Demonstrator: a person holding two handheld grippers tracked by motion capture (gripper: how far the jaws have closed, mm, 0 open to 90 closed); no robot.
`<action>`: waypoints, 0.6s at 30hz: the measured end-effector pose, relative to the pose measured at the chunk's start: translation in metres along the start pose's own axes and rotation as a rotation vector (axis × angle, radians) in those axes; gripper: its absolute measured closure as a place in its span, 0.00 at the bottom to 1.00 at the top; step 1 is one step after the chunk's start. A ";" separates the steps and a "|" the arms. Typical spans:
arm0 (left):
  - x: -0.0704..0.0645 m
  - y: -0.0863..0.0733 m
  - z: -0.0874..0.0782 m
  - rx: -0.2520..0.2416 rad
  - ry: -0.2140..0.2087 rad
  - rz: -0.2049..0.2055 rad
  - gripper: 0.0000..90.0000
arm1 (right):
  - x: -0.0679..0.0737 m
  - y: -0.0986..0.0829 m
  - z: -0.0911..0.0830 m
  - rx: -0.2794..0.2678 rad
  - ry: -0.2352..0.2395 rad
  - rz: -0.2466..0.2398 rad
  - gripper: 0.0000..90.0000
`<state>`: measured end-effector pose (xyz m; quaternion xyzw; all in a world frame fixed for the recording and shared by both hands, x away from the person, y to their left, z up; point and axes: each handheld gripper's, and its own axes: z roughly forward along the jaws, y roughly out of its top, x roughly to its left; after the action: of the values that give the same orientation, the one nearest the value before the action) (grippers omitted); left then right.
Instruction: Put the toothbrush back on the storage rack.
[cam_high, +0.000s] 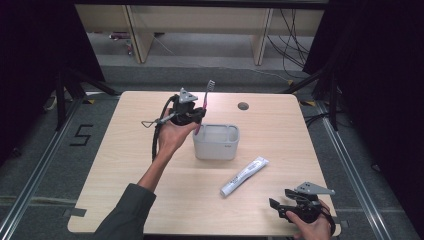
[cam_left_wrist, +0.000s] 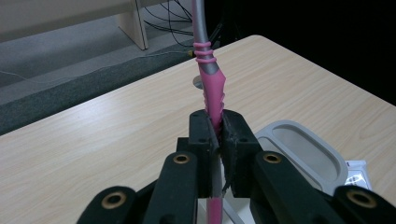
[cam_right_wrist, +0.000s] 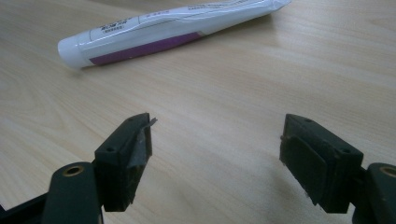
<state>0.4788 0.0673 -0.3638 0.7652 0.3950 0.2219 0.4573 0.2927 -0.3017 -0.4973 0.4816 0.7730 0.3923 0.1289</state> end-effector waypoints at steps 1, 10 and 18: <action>0.000 0.000 0.001 0.005 0.001 -0.003 0.92 | 0.000 0.000 0.000 0.000 0.000 -0.001 0.28; 0.003 -0.004 0.010 0.015 0.023 -0.010 0.92 | 0.002 0.000 0.000 0.012 0.009 0.033 0.28; 0.000 -0.009 0.019 0.021 0.023 -0.021 0.92 | 0.000 0.000 0.000 0.001 0.002 0.000 0.28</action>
<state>0.4884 0.0602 -0.3809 0.7634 0.4104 0.2218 0.4469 0.2928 -0.3021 -0.4975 0.4811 0.7734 0.3924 0.1280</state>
